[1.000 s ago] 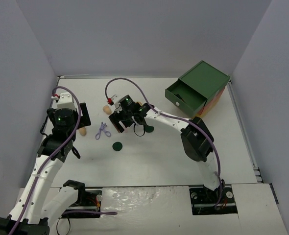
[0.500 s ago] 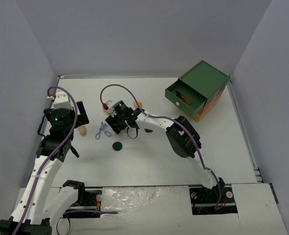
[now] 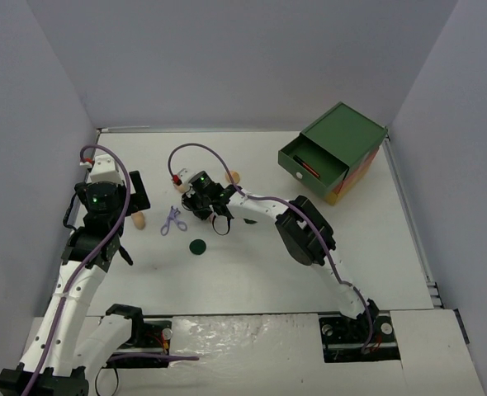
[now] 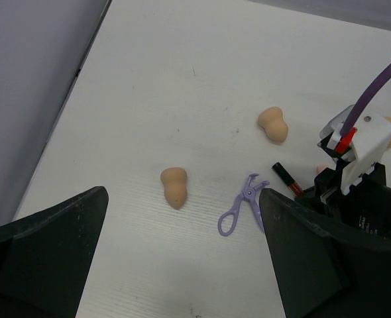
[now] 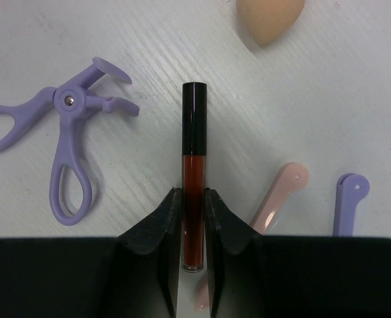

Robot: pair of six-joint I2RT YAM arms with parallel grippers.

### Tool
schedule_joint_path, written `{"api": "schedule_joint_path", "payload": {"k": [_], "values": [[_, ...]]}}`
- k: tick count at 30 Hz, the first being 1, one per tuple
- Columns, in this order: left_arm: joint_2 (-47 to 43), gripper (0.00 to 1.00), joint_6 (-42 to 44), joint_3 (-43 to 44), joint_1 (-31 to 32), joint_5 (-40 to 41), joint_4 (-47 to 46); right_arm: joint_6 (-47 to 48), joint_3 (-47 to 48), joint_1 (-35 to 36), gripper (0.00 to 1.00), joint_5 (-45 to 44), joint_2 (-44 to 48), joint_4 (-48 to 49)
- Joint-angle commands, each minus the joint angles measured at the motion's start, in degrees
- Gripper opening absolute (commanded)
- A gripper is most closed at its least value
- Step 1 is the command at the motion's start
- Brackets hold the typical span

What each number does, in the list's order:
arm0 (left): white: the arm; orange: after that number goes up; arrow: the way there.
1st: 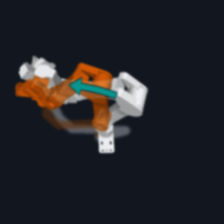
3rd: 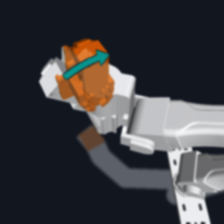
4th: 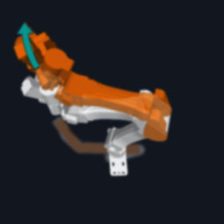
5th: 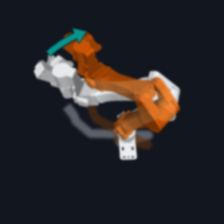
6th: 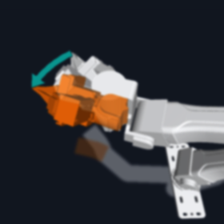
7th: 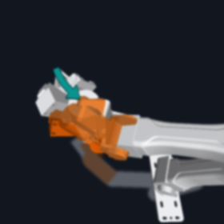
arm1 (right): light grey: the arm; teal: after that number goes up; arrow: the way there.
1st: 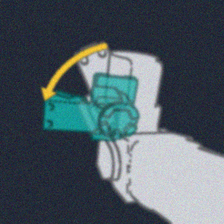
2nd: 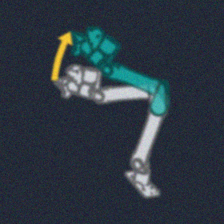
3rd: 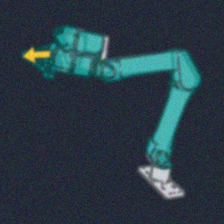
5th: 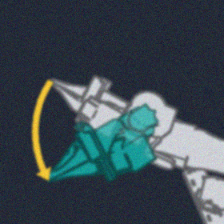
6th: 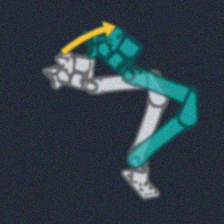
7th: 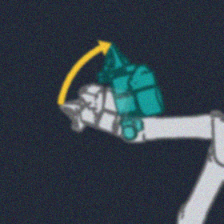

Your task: Organize the makeup

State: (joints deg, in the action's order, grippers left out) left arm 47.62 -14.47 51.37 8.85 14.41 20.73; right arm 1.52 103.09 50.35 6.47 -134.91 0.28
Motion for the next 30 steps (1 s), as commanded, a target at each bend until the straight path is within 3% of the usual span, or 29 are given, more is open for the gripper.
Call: {"api": "schedule_joint_path", "payload": {"k": [1, 10, 22, 30], "values": [[0.3, 0.97, -1.1, 1.0, -0.6, -0.6, -3.7, 0.3, 0.6, 0.5, 0.03, -1.0, 4.5, 2.5], [0.3, 0.97, -1.2, 1.1, -0.7, -0.9, -3.5, 3.9, -7.2, -0.4, 0.00, -6.1, 24.3, 1.0], [2.8, 0.97, -0.9, 1.7, -0.7, -3.8, -2.9, 12.9, -19.4, -22.4, 0.00, -8.2, 51.3, -13.8], [3.5, 0.97, -0.8, 1.7, -0.7, -4.2, -2.7, 13.1, -24.7, -32.0, 0.01, -5.1, 55.3, -14.4]]}}
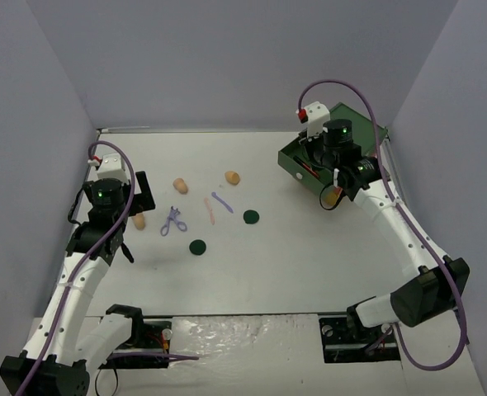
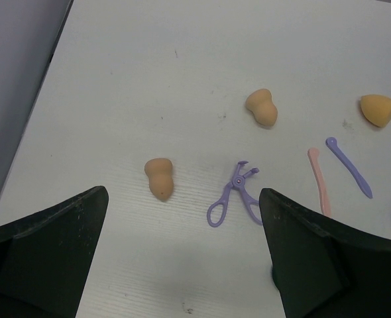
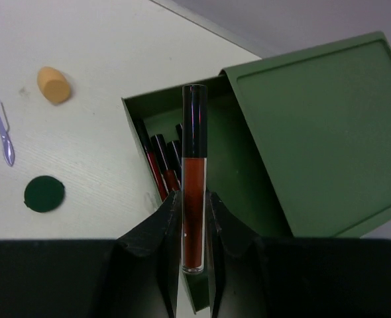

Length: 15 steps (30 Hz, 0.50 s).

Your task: Organize the makeup

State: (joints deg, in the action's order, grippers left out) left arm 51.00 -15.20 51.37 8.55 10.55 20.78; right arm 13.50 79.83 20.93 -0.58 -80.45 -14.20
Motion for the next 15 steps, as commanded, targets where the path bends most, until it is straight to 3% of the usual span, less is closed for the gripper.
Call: {"api": "schedule_joint_path", "payload": {"k": [1, 6, 10, 15], "values": [[0.1, 0.97, -0.1, 1.7, -0.4, -0.4, -2.8, 1.0, -1.7, -3.0, 0.02, 2.3, 0.6, 0.1], [0.2, 0.97, -0.2, 1.7, -0.4, -0.3, -2.6, 0.6, -2.4, -3.6, 0.22, 1.5, -0.9, 0.1], [0.1, 0.97, -0.1, 1.7, -0.4, -0.4, -2.6, 0.5, -0.5, -3.9, 0.51, 0.8, -1.9, 0.2], [0.1, 0.97, -0.1, 1.7, -0.4, -0.5, -2.4, -1.6, 1.9, -3.6, 0.75, 6.4, -1.0, 0.5]]}}
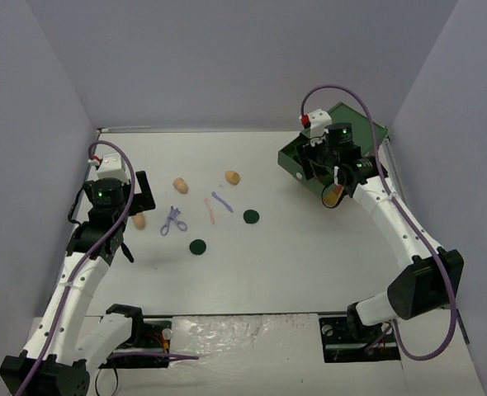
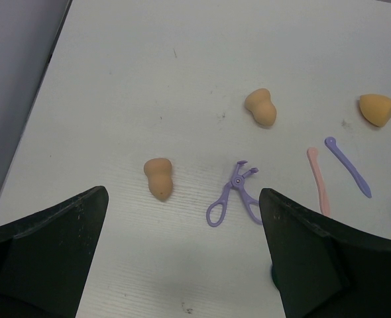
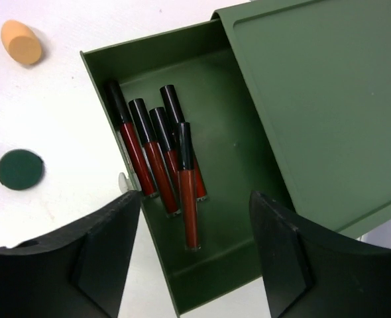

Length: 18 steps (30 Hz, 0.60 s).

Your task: Organize the makeup

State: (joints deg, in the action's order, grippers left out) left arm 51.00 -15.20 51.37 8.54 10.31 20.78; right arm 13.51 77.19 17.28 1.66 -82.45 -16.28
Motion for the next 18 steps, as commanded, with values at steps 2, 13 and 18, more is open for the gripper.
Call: {"api": "schedule_joint_path", "payload": {"k": [2, 13, 18], "values": [[0.0, 0.97, -0.1, 1.9, -0.4, -0.2, -2.4, -2.4, 4.6, 1.3, 0.82, 6.7, 1.2, 2.9], [-0.2, 0.97, -0.1, 2.0, -0.4, -0.3, -2.0, -6.5, 0.5, 11.5, 0.84, 10.7, -2.5, 7.0], [-0.3, 0.97, -0.1, 2.0, -0.4, -0.3, -2.1, -6.8, -2.1, 11.3, 0.84, 6.8, -5.5, 8.4]]}}
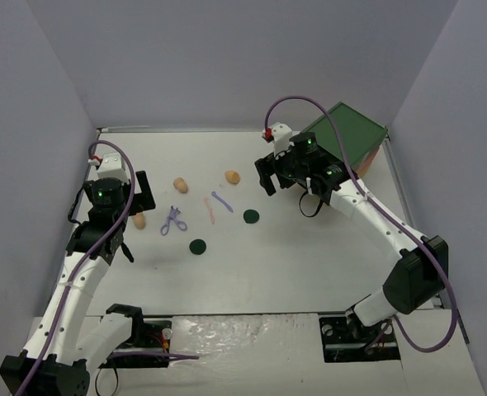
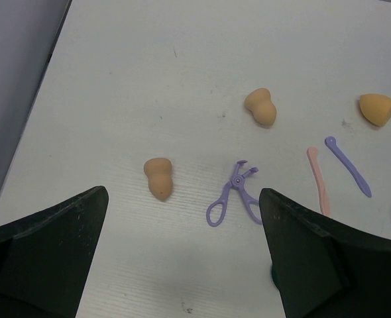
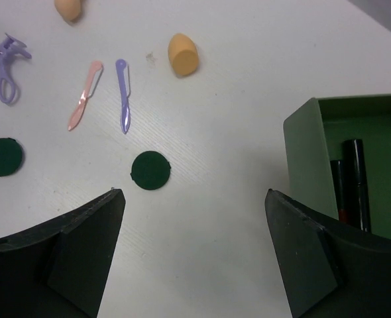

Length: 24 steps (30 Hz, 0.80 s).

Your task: Organize the makeup

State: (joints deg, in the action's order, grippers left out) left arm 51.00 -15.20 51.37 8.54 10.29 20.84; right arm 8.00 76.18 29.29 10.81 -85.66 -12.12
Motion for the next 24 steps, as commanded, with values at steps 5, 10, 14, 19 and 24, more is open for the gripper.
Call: {"api": "schedule_joint_path", "payload": {"k": [5, 10, 14, 19, 24], "values": [[-0.3, 0.97, -0.1, 2.0, -0.4, -0.3, -2.2, -0.2, -0.8, -1.1, 0.84, -5.0, -4.6, 4.2], [-0.1, 0.97, -0.1, 2.0, -0.4, -0.4, -2.2, 0.8, 0.4, -1.9, 0.85, -10.1, -5.3, 4.2], [-0.1, 0.97, -0.1, 2.0, -0.4, -0.5, -2.4, 1.3, 1.0, -2.5, 0.85, -14.1, -5.1, 4.2], [0.2, 0.97, -0.1, 2.0, -0.4, -0.8, -2.4, 1.8, 1.5, -3.4, 0.85, -15.8, -5.7, 4.1], [0.3, 0.97, 0.0, 2.0, -0.4, -0.7, -2.3, 1.9, 1.8, -5.6, 0.86, -16.1, -6.5, 4.6]]}}
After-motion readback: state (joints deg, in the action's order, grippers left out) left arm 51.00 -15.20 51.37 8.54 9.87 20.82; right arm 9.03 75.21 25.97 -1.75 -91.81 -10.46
